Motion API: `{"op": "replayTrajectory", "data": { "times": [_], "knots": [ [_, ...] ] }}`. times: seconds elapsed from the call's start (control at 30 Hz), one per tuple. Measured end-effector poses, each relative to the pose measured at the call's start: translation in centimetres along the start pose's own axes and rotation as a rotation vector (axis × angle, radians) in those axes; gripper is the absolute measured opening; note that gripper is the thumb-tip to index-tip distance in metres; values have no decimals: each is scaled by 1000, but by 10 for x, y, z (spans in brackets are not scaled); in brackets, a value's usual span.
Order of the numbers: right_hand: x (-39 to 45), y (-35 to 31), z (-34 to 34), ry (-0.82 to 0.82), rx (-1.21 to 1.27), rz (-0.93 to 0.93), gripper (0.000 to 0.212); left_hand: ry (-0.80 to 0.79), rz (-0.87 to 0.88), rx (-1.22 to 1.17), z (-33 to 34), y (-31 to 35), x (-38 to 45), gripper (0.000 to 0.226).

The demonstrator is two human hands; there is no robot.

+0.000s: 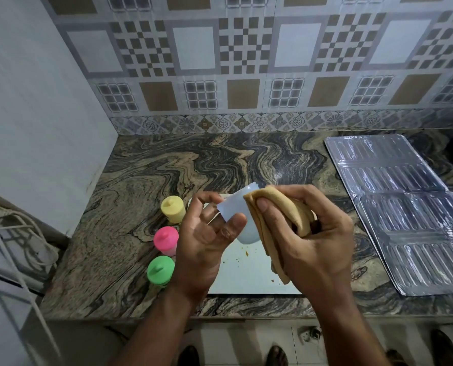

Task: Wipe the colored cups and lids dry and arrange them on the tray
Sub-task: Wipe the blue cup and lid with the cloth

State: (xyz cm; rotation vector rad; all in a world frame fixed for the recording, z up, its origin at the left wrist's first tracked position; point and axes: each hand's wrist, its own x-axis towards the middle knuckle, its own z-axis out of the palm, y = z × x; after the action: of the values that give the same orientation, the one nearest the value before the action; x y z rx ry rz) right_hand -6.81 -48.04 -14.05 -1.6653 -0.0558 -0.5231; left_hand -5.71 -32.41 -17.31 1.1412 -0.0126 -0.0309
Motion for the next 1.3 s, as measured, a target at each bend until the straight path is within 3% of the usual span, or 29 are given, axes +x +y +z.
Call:
{"op": "replayTrajectory", "data": {
  "times": [0.07, 0.2, 0.3, 0.4, 0.53, 0.7, 0.83, 0.97, 1.13, 1.23, 1.3],
  "knots": [
    [4, -3, 1, 32, 15, 48, 13, -14, -34, -26, 0, 1, 1, 58],
    [11, 0, -2, 25, 89, 128, 11, -16, -117, -157, -2, 3, 1, 88],
    [13, 4, -7, 32, 149, 145, 14, -1, -156, -212, -1, 3, 2, 95],
    [14, 4, -10, -2, 150, 85, 12, 16, -189, -226, -2, 2, 2, 94],
    [11, 8, -3, -76, 140, 38, 15, -42, -243, -325, 0, 0, 1, 74],
    [5, 19, 1, -40, 168, 47, 17, -36, -291, -486, 7, -2, -1, 67],
    [-9, 28, 10, 42, 237, 89, 20, 79, -299, -548, 17, -3, 5, 86],
    [-22, 32, 20, 142, 269, 94, 23, 177, -313, -469, 32, -6, 5, 52],
    [-32, 32, 23, 216, 178, 31, 26, 333, -251, -382, 37, -15, 8, 64],
    [-32, 33, 25, 217, 121, 1, 28, 358, -162, -266, 36, -22, 9, 35],
    [-27, 33, 23, 233, 93, -23, 27, 394, -66, -141, 33, -26, 9, 32]
  ]
}}
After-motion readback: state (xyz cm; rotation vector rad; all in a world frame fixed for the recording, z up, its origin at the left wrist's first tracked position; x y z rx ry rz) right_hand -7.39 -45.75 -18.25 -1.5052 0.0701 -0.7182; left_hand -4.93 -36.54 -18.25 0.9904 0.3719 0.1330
